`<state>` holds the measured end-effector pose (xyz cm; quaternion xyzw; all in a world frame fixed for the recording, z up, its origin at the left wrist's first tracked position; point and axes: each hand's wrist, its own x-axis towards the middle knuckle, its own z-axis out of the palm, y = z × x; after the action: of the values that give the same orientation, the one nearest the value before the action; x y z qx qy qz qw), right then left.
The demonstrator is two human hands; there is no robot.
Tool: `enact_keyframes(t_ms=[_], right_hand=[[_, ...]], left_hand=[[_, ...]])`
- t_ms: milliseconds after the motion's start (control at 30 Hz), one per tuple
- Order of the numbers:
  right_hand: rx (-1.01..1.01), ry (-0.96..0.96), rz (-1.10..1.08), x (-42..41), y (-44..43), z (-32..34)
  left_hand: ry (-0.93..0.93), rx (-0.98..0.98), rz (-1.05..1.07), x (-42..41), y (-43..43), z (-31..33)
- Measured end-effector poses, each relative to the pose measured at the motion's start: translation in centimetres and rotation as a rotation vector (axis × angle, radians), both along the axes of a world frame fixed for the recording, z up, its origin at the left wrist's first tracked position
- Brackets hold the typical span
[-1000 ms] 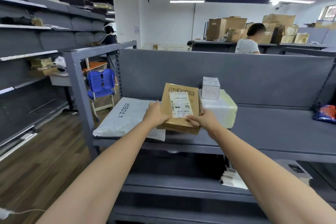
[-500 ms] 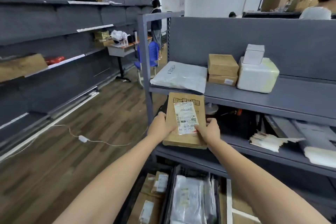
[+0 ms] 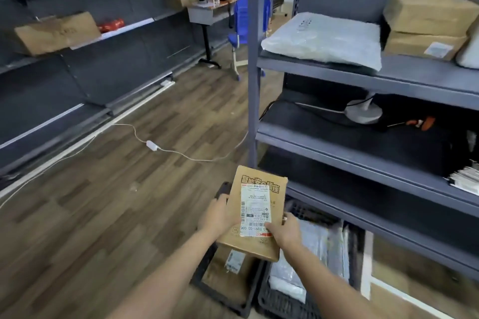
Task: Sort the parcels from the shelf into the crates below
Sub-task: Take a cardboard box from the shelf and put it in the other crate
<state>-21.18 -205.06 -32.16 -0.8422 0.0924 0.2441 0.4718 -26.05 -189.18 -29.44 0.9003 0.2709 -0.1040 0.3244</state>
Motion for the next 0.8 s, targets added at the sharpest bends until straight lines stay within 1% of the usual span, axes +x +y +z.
enact_keyframes(t_ms=[233, 300, 433, 500, 667, 800], right_hand=[[-0.109, 0.07, 0.091, 0.4, 4.7, -20.5], [-0.138, 0.041, 0.127, 0.8, 5.9, -25.3], [-0.23, -0.031, 0.268, 1.4, 8.1, -34.7], [-0.225, -0.017, 0.289, 1.4, 9.1, -39.3], [-0.145, 0.132, 0.163, 1.2, 10.5, -48.1], [-0.115, 0.24, 0.063, 1.8, 11.1, -51.8]], left_hand=[[0.096, 0.056, 0.004, 0.3, 4.0, -19.9], [0.089, 0.057, 0.014, 0.8, 5.3, -25.5], [0.05, 0.06, 0.063, 1.8, 7.6, -35.7], [0.074, 0.099, 0.064, 2.2, 8.4, -40.0], [0.182, 0.176, -0.001, 2.8, 8.6, -49.3], [0.208, 0.183, -0.024, 3.1, 8.0, -53.5]])
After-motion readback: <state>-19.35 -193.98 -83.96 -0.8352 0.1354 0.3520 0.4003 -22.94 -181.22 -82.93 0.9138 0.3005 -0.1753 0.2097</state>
